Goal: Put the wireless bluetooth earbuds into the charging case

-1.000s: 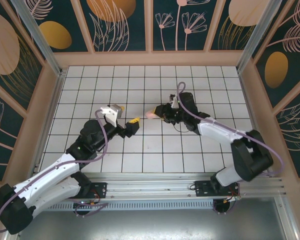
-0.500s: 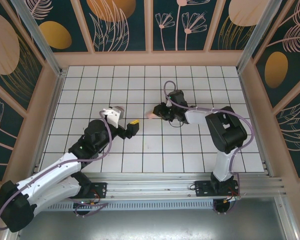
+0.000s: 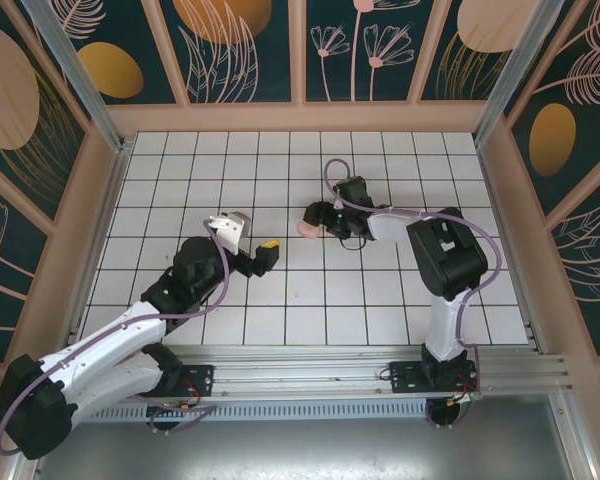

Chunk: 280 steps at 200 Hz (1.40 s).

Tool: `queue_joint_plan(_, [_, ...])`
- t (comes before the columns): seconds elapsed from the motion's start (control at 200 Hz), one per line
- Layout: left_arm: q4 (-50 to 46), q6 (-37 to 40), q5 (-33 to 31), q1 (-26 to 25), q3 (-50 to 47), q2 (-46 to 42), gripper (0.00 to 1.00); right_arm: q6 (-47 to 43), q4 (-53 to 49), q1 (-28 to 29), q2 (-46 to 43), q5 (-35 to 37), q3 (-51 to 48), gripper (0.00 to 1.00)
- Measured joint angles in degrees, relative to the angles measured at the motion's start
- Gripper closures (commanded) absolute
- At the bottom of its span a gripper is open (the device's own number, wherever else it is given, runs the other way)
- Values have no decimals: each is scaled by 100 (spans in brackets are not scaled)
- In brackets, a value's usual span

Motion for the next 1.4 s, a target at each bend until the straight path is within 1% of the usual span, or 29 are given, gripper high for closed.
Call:
queue_joint_plan(0.05, [-22, -52, 13, 142, 44, 44, 1, -81, -221, -2, -284, 264, -9, 7])
queue_joint_plan(0.095, [-74, -149, 52, 328, 116, 105, 2, -219, -393, 0, -592, 544, -28, 5])
queue_joint_plan(0.14, [-131, -234, 83, 527, 201, 170, 1, -334, -525, 0, -901, 785, -63, 3])
queue_joint_plan(0.2, [-179, -328, 151, 874, 308, 262, 1, -507, -675, 0, -1447, 1285, -144, 1])
queue_joint_plan(0.35, [-345, -400, 339, 1593, 612, 546, 1, -1067, -763, -87, -2857, 2511, -704, 1])
queue_joint_plan(0.48, [-280, -396, 361, 2138, 772, 813, 1, -1827, -448, -485, -3825, 3364, -1637, 1])
queue_joint_plan(0.566, [-146, -334, 116, 2422, 745, 994, 1, -2428, 151, -1064, -4249, 3733, -2516, 1])
queue_joint_plan(0.636, [212, -162, -151, 2535, 557, 1080, 1, -2782, 743, -1700, -4448, 3759, -3276, 1])
queue_joint_plan(0.711, [608, 15, -599, 2564, 221, 1097, 1, -2970, 1215, -2339, -4557, 3698, -3932, 1])
queue_joint_plan(0.791, [1008, 179, -1141, 2583, -149, 1123, 1, -3069, 1659, -2699, -4621, 3654, -4409, 1])
queue_joint_plan(0.881, [1526, 337, -1659, 2632, -612, 1134, 2, -3071, 2299, -2785, -4686, 3552, -4795, 1])
queue_joint_plan(1.016, [2116, 518, -2063, 2649, -1029, 1294, 1, -3067, 3285, -2793, -4732, 3346, -5228, 1])
queue_joint_plan(1.216, [3080, 632, -2245, 2704, -1558, 1432, 2, -3067, 4332, -2822, -4680, 3261, -5606, 1])
queue_joint_plan(1.401, [3912, 680, -2234, 2826, -1891, 1744, 1, -3069, 5029, -2868, -4177, 3080, -5626, 1])
